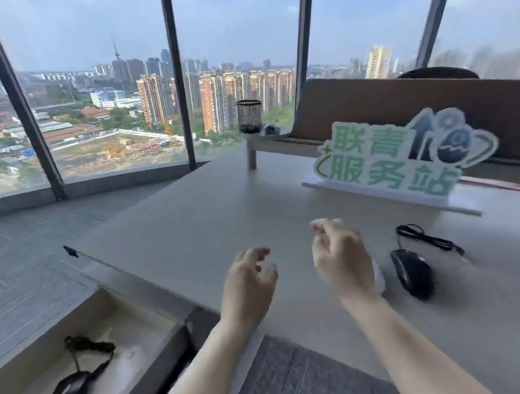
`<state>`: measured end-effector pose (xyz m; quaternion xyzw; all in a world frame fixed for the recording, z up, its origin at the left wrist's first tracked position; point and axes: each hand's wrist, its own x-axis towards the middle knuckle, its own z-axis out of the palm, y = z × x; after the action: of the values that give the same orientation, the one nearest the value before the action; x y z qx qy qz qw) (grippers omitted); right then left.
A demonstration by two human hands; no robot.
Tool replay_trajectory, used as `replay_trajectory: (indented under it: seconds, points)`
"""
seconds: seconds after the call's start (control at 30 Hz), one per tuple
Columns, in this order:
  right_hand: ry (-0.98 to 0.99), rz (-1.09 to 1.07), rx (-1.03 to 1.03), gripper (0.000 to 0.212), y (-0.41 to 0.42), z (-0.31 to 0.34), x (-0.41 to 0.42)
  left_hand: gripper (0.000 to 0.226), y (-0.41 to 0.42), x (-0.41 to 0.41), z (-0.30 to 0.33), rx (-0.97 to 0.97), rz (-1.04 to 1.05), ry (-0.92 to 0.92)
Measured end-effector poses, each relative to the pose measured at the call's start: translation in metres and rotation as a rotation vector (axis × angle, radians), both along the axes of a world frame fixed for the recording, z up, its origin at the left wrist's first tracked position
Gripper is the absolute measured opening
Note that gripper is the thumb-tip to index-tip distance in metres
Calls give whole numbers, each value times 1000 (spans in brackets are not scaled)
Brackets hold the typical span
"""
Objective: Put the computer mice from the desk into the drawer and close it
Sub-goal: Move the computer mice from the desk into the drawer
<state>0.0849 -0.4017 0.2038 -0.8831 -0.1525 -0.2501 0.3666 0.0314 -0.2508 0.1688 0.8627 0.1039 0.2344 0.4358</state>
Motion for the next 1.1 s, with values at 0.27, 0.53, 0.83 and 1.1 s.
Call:
replay_trajectory:
  seconds: [0.27, 0.53, 0.83, 1.1]
  points:
    - [482, -308, -269, 62, -136, -33, 39, 79, -147, 50, -2, 152, -122, 288]
    - [477, -283, -242, 65, -147, -42, 45, 50, -170, 73, -11, 457, -23, 362]
    - [87, 94, 132, 61, -62, 33, -2, 55, -50, 21, 31, 152, 182, 70]
    - [116, 519, 235, 58, 107, 69, -80, 53, 144, -105, 34, 88, 591, 72]
